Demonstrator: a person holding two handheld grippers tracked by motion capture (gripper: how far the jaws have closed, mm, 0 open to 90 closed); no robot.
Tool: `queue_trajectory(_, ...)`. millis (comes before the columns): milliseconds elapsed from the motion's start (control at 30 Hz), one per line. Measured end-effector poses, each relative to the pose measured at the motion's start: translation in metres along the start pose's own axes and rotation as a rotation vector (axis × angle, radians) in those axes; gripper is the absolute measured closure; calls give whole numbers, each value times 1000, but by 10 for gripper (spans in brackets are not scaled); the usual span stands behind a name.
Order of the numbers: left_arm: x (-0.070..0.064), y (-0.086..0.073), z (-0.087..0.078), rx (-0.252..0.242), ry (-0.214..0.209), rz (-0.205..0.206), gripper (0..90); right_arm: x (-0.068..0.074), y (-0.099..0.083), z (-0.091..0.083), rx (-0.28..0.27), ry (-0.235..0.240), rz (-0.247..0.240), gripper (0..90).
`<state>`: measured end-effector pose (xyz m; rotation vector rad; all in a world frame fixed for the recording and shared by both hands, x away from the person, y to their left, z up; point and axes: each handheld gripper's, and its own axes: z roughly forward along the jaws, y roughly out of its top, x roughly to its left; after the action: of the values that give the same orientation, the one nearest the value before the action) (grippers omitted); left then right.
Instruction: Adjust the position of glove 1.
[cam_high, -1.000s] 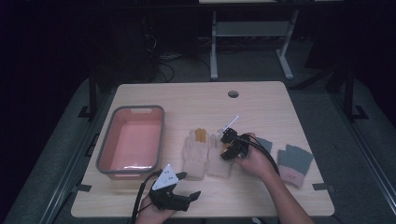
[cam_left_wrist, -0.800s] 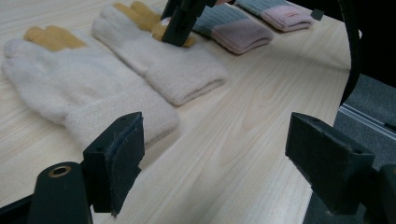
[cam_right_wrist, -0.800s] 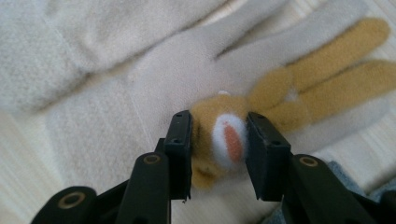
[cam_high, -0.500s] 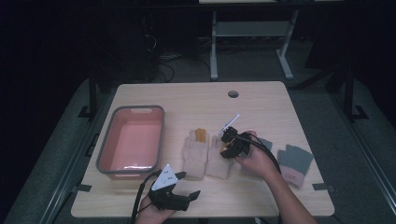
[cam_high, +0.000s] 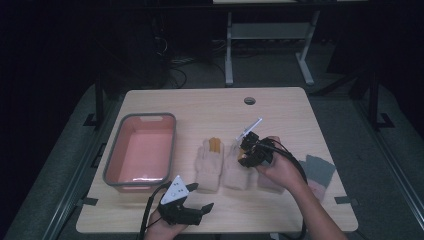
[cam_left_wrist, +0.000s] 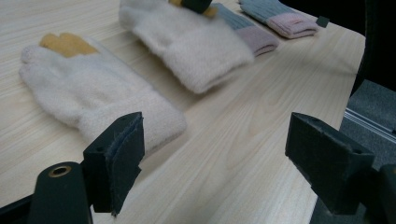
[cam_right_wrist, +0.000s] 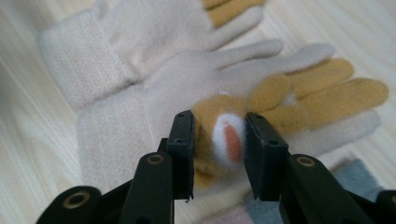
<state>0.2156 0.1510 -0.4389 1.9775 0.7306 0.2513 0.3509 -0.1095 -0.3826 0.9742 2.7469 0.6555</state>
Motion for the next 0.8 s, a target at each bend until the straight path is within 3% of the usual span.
queue_trajectory(133,-2,1,-1,-6,0,-5,197,2,4,-10,-25,-1,0,657)
queue_trajectory(467,0,1,-3,-4,-4,-10,197,13,25,-21,-67,-1,-53,657)
queue_trajectory(800,1,3,-9,-17,7,-3,197,34,62,4,-51,56,-122,657)
